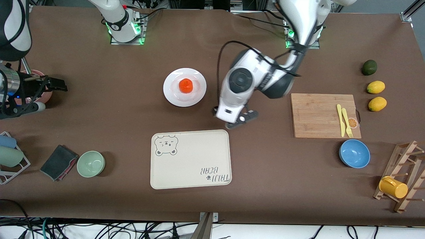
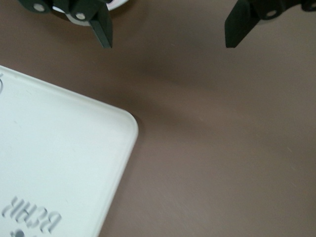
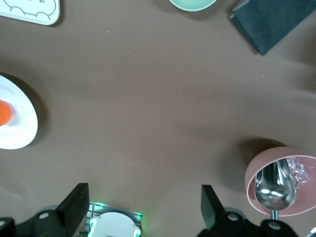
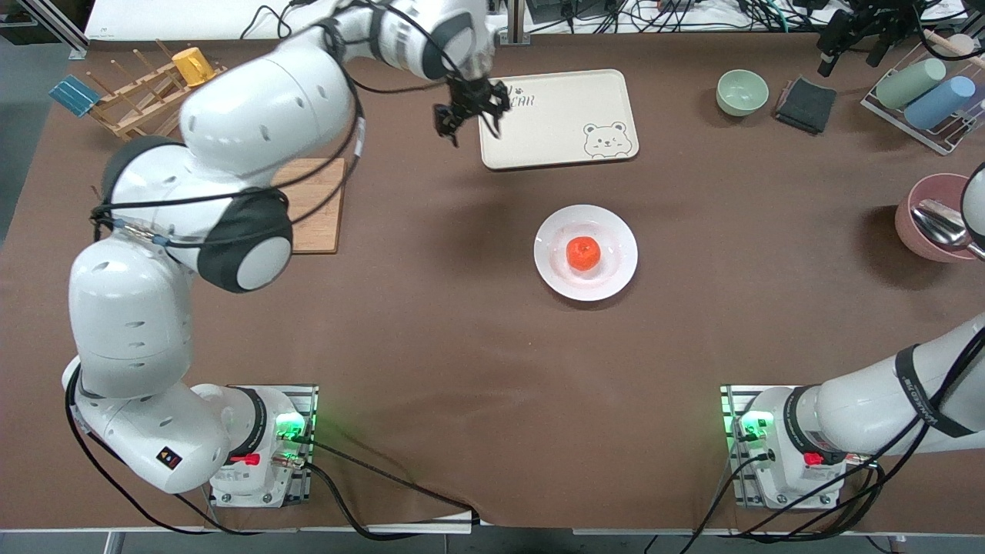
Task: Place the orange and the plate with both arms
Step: 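Release the orange onto the plate and lift the left gripper away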
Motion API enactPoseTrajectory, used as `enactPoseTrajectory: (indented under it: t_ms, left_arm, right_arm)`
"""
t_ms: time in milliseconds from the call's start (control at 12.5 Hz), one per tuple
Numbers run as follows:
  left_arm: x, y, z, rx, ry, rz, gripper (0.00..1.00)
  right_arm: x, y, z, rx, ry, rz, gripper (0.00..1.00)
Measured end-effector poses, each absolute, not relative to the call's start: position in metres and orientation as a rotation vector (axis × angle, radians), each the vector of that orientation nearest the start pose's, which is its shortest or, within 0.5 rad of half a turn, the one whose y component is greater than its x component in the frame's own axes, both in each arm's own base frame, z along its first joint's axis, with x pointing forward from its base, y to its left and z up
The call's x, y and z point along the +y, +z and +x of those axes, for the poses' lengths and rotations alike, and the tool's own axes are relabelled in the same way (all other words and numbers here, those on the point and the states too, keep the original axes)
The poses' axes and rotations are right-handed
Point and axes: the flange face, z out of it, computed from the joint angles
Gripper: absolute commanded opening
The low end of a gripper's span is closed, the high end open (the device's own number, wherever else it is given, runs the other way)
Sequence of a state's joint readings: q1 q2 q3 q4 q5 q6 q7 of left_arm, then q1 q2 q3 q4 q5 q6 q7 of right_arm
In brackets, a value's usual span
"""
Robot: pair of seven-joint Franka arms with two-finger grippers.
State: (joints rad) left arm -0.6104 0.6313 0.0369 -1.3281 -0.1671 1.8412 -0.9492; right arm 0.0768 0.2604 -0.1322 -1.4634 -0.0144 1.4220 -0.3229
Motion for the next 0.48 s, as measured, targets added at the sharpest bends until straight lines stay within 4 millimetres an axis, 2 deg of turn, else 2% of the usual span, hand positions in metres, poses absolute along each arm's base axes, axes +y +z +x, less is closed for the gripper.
enactPoseTrajectory:
  t_ms: [160,321,481]
  left_arm:
    - [-0.338,0.360,0.621,-0.557,0.343,-3.085,1.00]
    - [-0.258,0.367,0.651,-0.433,0.390,-3.118,1.00]
    - [-0.179,0.375,0.671,-0.291,0.413,-3.154,1.00]
  right_arm:
    - [-0.029,0.508,0.606,-0.444,0.483,-3.050,1.00]
    - [-0.018,0.503,0.606,-0.456,0.459,-2.968,1.00]
    - [-0.004,0.487,0.611,-0.449,0.444,-2.888,1.00]
